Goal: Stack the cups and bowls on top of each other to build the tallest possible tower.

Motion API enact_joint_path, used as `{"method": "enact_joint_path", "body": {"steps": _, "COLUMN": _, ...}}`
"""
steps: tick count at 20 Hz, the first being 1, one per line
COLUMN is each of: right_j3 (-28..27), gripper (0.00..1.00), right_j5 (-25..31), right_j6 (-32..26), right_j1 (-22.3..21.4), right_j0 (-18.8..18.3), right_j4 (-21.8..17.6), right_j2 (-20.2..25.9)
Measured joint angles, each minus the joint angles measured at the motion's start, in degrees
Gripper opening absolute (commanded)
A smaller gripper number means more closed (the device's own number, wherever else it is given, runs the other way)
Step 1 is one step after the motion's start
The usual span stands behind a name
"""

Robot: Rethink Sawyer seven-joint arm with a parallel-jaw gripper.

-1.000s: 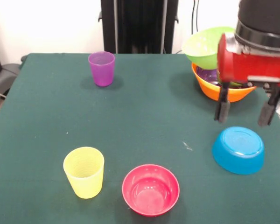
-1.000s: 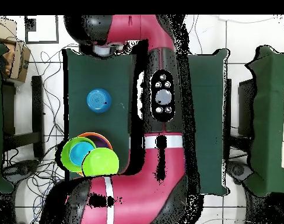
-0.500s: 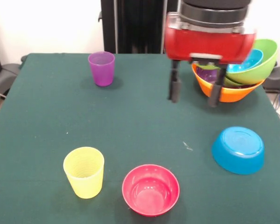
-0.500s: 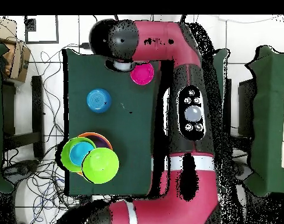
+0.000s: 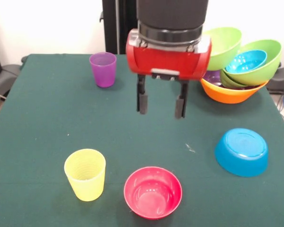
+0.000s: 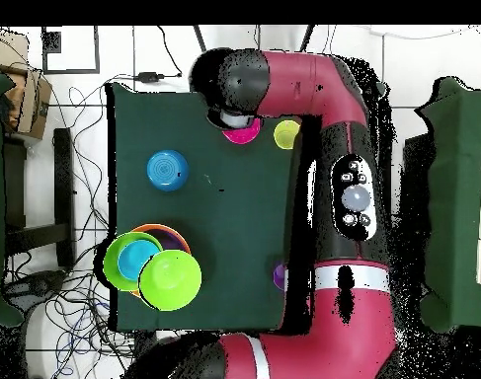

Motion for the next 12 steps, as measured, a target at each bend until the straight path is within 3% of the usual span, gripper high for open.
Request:
{"method": "enact_joint_path", "body": {"steps": 7, "right_j3": -0.40, "gripper": 1.00, "right_j5": 0.04, "right_j6": 0.00, "right_j1": 1.97, "right_j0": 0.79, "right_j4": -0.28, "right_j2": 0.04}}
{"method": "enact_joint_path", "body": {"steps": 12, "right_j3": -4.31, "gripper": 1.00, "right_j5": 2.80, "right_j6": 0.00, "right_j1": 3.71, "right_j0": 2.61, "right_j4": -0.58, "right_j2": 0.06}}
